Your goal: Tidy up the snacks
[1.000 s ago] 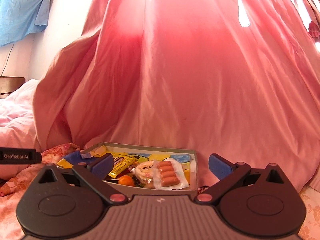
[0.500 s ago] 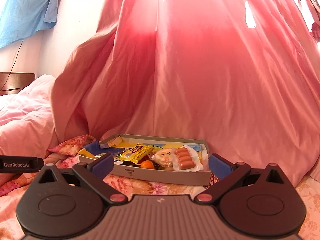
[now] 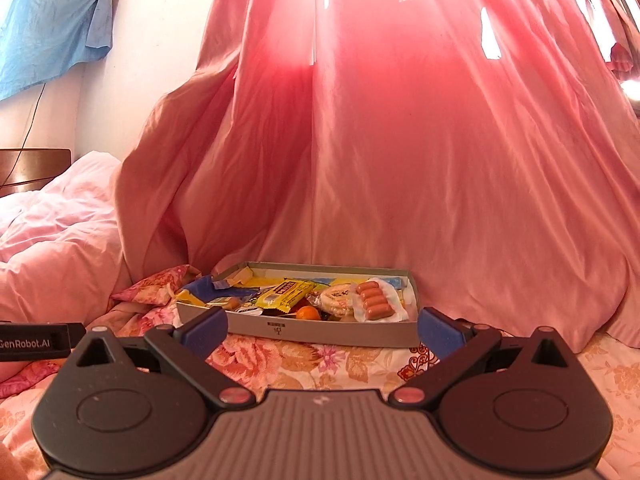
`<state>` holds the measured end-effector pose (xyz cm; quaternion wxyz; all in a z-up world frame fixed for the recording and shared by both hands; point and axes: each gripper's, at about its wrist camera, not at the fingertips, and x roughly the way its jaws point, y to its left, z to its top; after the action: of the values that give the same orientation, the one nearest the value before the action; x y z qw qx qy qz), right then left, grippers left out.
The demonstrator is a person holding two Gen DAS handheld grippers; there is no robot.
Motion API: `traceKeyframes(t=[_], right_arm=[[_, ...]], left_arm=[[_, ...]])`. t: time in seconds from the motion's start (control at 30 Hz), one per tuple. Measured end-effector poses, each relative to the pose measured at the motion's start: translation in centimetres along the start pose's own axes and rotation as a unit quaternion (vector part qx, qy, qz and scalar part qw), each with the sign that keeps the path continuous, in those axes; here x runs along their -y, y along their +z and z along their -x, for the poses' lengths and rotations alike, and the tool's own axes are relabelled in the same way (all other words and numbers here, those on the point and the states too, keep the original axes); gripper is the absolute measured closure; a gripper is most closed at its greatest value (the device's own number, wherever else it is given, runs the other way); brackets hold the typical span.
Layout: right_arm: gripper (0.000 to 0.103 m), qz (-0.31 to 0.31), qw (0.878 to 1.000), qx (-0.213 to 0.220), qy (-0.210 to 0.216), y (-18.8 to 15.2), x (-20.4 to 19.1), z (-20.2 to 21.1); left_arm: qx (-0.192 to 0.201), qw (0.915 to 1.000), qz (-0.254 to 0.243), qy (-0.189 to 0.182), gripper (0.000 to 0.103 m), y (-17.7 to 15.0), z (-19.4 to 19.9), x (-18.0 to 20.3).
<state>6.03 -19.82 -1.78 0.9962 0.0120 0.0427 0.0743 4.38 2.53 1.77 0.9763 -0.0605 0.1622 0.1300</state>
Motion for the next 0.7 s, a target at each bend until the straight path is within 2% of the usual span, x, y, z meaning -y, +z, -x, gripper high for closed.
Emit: traceKeyframes(t=[0.4,0.7], right_arm=[[0.000,0.004,1.000,-0.015,-0.004,-0.7,-0.4,1.3],[0.000,0.009,0.999,-0.039,0.000,-1.8,-0.4,1.9]], left_arm=[[-0.012,0.9993,-0.027,-0.022,0.006,-1.4,1.7,-0.2],[-0.025,0.9984,-0.048,-0.017,0.006,-2.0,1.8,0.0]])
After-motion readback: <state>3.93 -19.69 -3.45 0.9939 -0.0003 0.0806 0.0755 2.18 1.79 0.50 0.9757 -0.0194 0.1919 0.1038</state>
